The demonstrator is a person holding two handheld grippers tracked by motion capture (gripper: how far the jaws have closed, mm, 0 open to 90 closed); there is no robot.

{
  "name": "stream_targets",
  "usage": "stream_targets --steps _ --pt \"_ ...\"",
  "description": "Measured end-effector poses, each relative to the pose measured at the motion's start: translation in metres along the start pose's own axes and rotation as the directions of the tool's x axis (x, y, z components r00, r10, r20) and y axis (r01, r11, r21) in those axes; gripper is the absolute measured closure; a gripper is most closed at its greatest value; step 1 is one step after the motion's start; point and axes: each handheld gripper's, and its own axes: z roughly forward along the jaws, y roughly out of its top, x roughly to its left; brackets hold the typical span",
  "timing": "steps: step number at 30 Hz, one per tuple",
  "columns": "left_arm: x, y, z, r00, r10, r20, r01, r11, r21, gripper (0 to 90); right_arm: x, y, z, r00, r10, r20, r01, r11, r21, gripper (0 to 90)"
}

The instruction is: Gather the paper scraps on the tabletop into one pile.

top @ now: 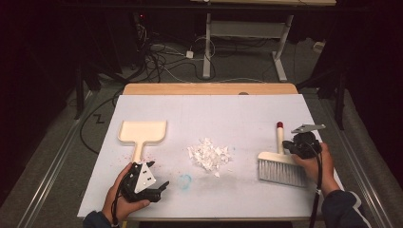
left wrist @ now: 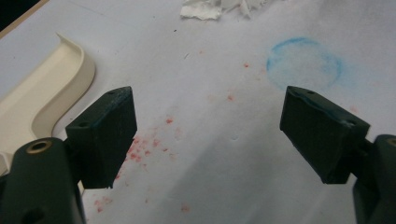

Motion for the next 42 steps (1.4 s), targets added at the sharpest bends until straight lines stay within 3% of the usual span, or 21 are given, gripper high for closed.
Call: stream_targets --steps 5,8,12,15,20,34,38,42 --pt "0.000 0.000 -0.002 1.0000 -0.006 -0.003 0.006 0.9999 -0.009 17.8 0.010 0.006 0.013 0.9995 -0.032 0.006 0.032 0.999 0.028 85.8" --pt "0.001 -0.001 -0.002 0.9999 -0.009 -0.006 0.008 0.9999 -0.011 17.9 0.015 0.008 0.010 0.9985 -0.052 0.017 0.052 0.998 0.028 84.6" --pt "0.000 -0.001 -0.004 0.9999 -0.009 -0.009 0.009 0.9999 -0.013 17.8 0.014 0.005 0.003 0.9989 -0.037 0.029 0.036 0.999 0.032 83.1" --pt "-0.001 -0.001 -0.005 1.0000 -0.003 -0.009 0.003 0.9999 -0.010 17.8 0.012 -0.003 -0.004 0.9982 -0.051 0.030 0.050 0.998 0.034 82.2" --pt "-0.002 0.000 -0.005 1.0000 -0.001 -0.008 0.001 0.9999 -0.010 17.9 0.004 -0.013 -0.012 0.9994 -0.018 0.029 0.017 0.999 0.032 82.5" --pt "-0.001 0.000 -0.004 1.0000 0.000 -0.005 0.000 0.9999 -0.013 17.8 -0.004 -0.018 -0.004 0.9995 0.000 0.030 -0.001 0.999 0.049 79.9" --pt "-0.001 0.000 -0.004 1.0000 0.001 -0.006 -0.001 0.9999 -0.013 17.8 -0.003 -0.017 -0.009 0.9988 -0.007 0.048 0.006 0.999 0.033 77.6" --pt "-0.001 0.000 -0.005 1.0000 -0.001 -0.007 0.001 0.9999 -0.014 17.9 0.002 -0.012 -0.020 0.9989 -0.033 0.032 0.035 0.998 -0.055 69.1"
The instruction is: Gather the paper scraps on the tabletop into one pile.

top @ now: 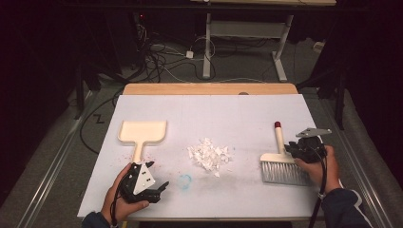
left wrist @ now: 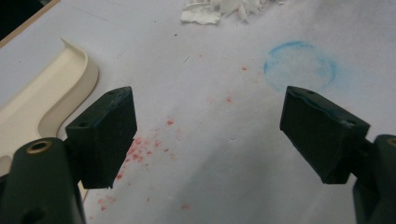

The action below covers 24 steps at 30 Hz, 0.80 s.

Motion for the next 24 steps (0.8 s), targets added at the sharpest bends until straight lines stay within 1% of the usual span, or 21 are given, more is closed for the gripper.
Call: stream_targets --steps 2,3,4,5,6,7,8,11,12,13,14,16,17,19,20,21,22,24 --pt "0.000 0.000 0.000 1.0000 -0.002 -0.002 0.002 1.0000 -0.002 17.8 0.004 0.003 -0.007 0.9997 -0.024 -0.007 0.023 0.997 -0.072 65.5" --pt "0.000 0.000 0.000 1.0000 -0.003 -0.002 0.003 1.0000 -0.004 17.8 0.006 0.004 -0.011 0.9997 -0.025 -0.002 0.025 0.996 -0.088 61.8" --pt "0.000 0.000 0.000 1.0000 -0.003 -0.002 0.003 1.0000 -0.004 17.9 0.008 0.006 -0.015 0.9997 -0.024 -0.006 0.023 0.993 -0.119 58.7" --pt "0.001 0.000 0.000 1.0000 -0.003 -0.003 0.003 1.0000 -0.003 17.8 0.010 0.006 -0.019 0.9996 -0.022 -0.017 0.019 0.986 -0.163 57.3" --pt "0.001 0.000 0.000 1.0000 -0.004 -0.005 0.004 1.0000 -0.002 17.8 0.011 0.007 -0.023 0.9994 -0.019 -0.028 0.013 0.981 -0.193 54.5" --pt "0.001 0.000 0.000 1.0000 -0.004 -0.004 0.004 1.0000 -0.002 17.8 0.013 0.008 -0.028 0.9988 -0.025 -0.041 0.016 0.976 -0.218 50.1" --pt "0.001 0.000 0.000 1.0000 -0.005 -0.003 0.005 1.0000 -0.003 17.8 0.017 0.009 -0.033 0.9983 -0.039 -0.044 0.027 0.967 -0.254 47.2" --pt "0.002 0.000 0.000 0.9999 -0.011 -0.003 0.011 0.9999 -0.004 17.8 0.028 0.009 -0.046 0.9973 -0.072 -0.016 0.062 0.940 -0.336 35.4" --pt "0.002 0.000 0.001 0.9999 -0.011 -0.004 0.011 0.9999 -0.002 17.9 0.032 0.008 -0.049 0.9970 -0.076 -0.014 0.066 0.931 -0.358 33.2" --pt "0.003 0.000 0.001 0.9999 -0.010 -0.005 0.010 1.0000 0.001 17.8 0.035 0.006 -0.052 0.9975 -0.071 -0.004 0.064 0.924 -0.376 28.5" --pt "0.003 0.000 0.001 0.9999 -0.014 -0.005 0.014 0.9999 -0.001 17.8 0.038 0.004 -0.055 0.9970 -0.077 0.007 0.073 0.916 -0.394 25.8" --pt "0.003 0.000 0.002 0.9999 -0.014 -0.008 0.014 0.9999 0.001 17.8 0.046 -0.001 -0.060 0.9967 -0.070 0.041 0.081 0.906 -0.416 22.8" --pt "0.003 0.000 0.002 0.9998 -0.014 -0.012 0.014 0.9999 0.002 17.7 0.048 -0.004 -0.061 0.9959 -0.075 0.051 0.090 0.900 -0.426 20.4" --pt "0.003 0.000 0.002 0.9998 -0.017 -0.014 0.017 0.9998 0.004 17.4 0.054 -0.010 -0.063 0.9963 -0.076 0.038 0.085 0.895 -0.438 19.8" --pt "0.003 0.000 0.002 0.9997 -0.018 -0.016 0.018 0.9998 0.007 17.3 0.057 -0.014 -0.063 0.9960 -0.083 0.032 0.089 0.889 -0.450 19.8" --pt "0.002 0.000 0.002 0.9997 -0.018 -0.018 0.018 0.9998 0.009 17.2 0.060 -0.018 -0.063 0.9968 -0.077 0.022 0.078 0.890 -0.449 19.8" --pt "0.001 0.000 0.001 0.9997 -0.015 -0.019 0.015 0.9998 0.010 17.2 0.063 -0.022 -0.062 0.9965 -0.083 0.014 0.080 0.894 -0.442 19.2" --pt "0.000 0.000 0.000 0.9997 -0.014 -0.020 0.014 0.9999 0.009 17.1 0.069 -0.029 -0.061 0.9926 -0.121 0.016 0.116 0.898 -0.424 18.3"
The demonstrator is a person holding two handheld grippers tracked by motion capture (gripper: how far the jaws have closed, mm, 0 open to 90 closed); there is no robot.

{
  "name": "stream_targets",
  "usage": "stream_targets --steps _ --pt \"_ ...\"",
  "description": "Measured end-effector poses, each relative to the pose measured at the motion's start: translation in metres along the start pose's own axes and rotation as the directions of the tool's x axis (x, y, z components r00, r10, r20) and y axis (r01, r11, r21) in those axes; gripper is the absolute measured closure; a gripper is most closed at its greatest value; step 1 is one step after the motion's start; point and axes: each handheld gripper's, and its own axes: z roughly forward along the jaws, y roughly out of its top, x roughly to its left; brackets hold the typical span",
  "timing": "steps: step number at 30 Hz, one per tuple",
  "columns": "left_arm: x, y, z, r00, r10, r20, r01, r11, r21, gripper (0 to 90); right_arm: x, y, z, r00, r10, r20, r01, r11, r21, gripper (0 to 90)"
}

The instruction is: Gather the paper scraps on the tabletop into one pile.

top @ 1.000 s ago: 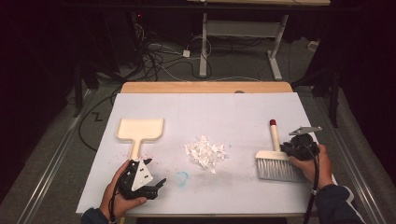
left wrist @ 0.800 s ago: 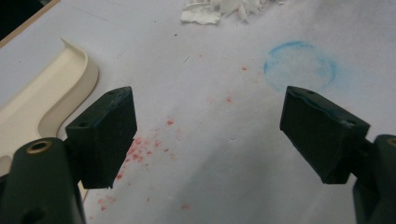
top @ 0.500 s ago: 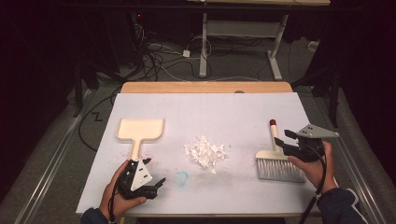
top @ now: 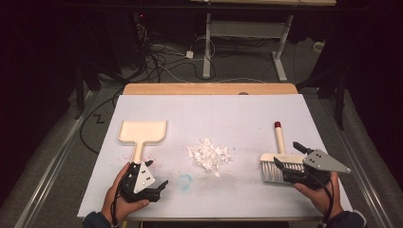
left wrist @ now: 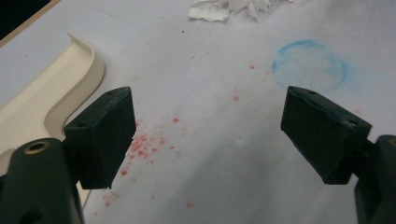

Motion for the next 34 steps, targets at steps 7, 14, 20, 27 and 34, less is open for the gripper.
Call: stream_targets --steps 7,14,20,27,34 --pt "-0.002 0.000 -0.002 0.9999 0.016 0.003 -0.016 0.9998 -0.008 17.1 0.015 -0.009 -0.008 0.9996 -0.028 0.000 0.028 0.999 0.027 18.4" --pt "-0.001 0.001 -0.001 0.9997 0.022 0.007 -0.022 0.9997 -0.009 17.1 0.018 -0.007 -0.008 0.9991 -0.041 0.011 0.041 0.999 0.018 18.6" --pt "-0.002 0.001 0.000 0.9996 0.026 0.008 -0.026 0.9997 -0.004 17.1 0.016 -0.008 -0.008 0.9994 -0.035 0.006 0.034 0.999 0.024 18.7" --pt "-0.002 0.002 0.001 0.9997 0.024 0.009 -0.024 0.9997 -0.003 17.1 0.017 -0.008 -0.008 0.9992 -0.039 0.002 0.039 0.999 0.026 18.7" --pt "-0.001 0.003 0.002 0.9998 0.020 0.009 -0.020 0.9998 -0.003 17.1 0.016 -0.008 -0.007 0.9994 -0.034 -0.003 0.035 0.999 0.034 18.7"
